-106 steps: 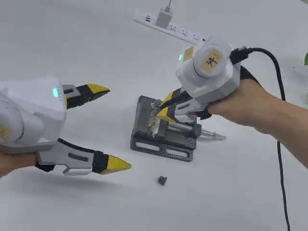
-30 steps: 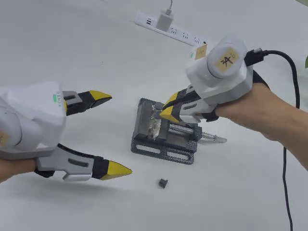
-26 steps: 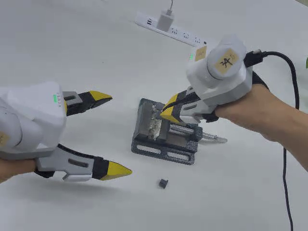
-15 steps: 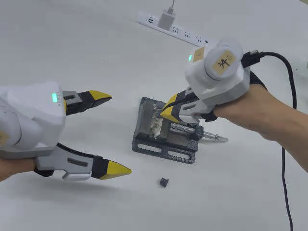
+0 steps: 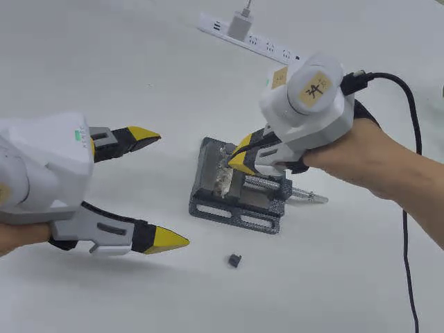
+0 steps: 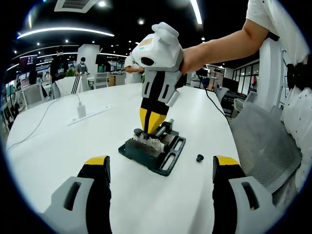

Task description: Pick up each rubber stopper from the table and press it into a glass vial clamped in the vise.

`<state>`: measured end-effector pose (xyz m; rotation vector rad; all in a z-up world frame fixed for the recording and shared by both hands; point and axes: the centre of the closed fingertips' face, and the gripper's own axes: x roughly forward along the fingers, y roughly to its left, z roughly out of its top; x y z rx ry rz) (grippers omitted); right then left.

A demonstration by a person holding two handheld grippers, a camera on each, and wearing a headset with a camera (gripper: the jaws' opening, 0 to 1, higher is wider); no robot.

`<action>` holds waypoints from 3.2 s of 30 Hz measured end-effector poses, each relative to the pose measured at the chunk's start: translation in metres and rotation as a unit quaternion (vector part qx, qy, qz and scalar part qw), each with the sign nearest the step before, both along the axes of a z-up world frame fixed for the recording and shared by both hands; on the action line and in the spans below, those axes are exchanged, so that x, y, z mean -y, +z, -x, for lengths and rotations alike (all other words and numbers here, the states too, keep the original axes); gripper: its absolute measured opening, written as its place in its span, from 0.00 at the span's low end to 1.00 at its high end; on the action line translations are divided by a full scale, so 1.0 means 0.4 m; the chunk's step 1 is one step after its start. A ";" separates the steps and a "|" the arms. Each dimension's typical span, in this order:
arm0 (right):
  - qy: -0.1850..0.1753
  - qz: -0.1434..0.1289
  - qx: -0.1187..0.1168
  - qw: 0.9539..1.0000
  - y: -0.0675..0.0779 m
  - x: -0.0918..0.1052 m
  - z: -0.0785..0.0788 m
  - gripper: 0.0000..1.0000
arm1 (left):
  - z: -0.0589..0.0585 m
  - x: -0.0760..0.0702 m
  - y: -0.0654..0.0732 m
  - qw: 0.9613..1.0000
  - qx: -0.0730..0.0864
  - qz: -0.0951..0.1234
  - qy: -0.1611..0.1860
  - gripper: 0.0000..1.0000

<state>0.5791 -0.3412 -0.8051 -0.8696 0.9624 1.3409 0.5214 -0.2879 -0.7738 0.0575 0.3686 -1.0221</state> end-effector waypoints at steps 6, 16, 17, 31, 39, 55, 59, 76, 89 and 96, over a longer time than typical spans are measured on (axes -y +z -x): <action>0.007 0.006 0.002 1.000 0.000 -0.001 -0.001 0.00 | -0.002 0.002 0.003 1.000 0.001 0.004 0.003 0.85; 0.016 0.013 0.003 1.000 0.002 -0.004 -0.001 0.00 | -0.004 0.001 0.003 1.000 0.000 0.006 0.004 0.85; 0.015 0.013 0.002 1.000 0.002 -0.005 -0.001 0.00 | -0.005 0.002 0.003 1.000 0.000 0.006 0.004 0.85; 0.033 0.030 -0.003 0.999 -0.003 -0.008 -0.009 0.00 | -0.013 0.002 0.008 1.000 0.003 0.009 0.006 0.85; 0.037 0.049 -0.011 0.998 -0.012 -0.014 -0.017 0.00 | -0.013 -0.001 0.010 1.000 0.004 0.008 0.008 0.85; 0.009 0.045 -0.030 0.999 -0.021 -0.006 -0.018 0.00 | -0.007 0.012 0.018 1.000 0.009 0.007 0.002 0.85; 0.008 0.035 -0.026 0.999 -0.021 -0.004 -0.019 0.01 | -0.001 0.013 0.022 1.000 0.008 0.003 -0.002 0.85; -0.002 -0.004 -0.009 1.000 -0.012 -0.002 -0.004 0.01 | 0.014 0.015 0.040 1.000 0.011 -0.008 -0.006 0.86; -0.012 -0.014 0.002 1.000 -0.005 -0.007 0.003 0.01 | 0.028 0.019 0.046 1.000 0.011 -0.013 -0.011 0.86; -0.033 -0.032 -0.010 0.999 -0.003 -0.010 0.008 0.03 | 0.034 0.019 0.047 1.000 0.010 -0.017 -0.014 0.86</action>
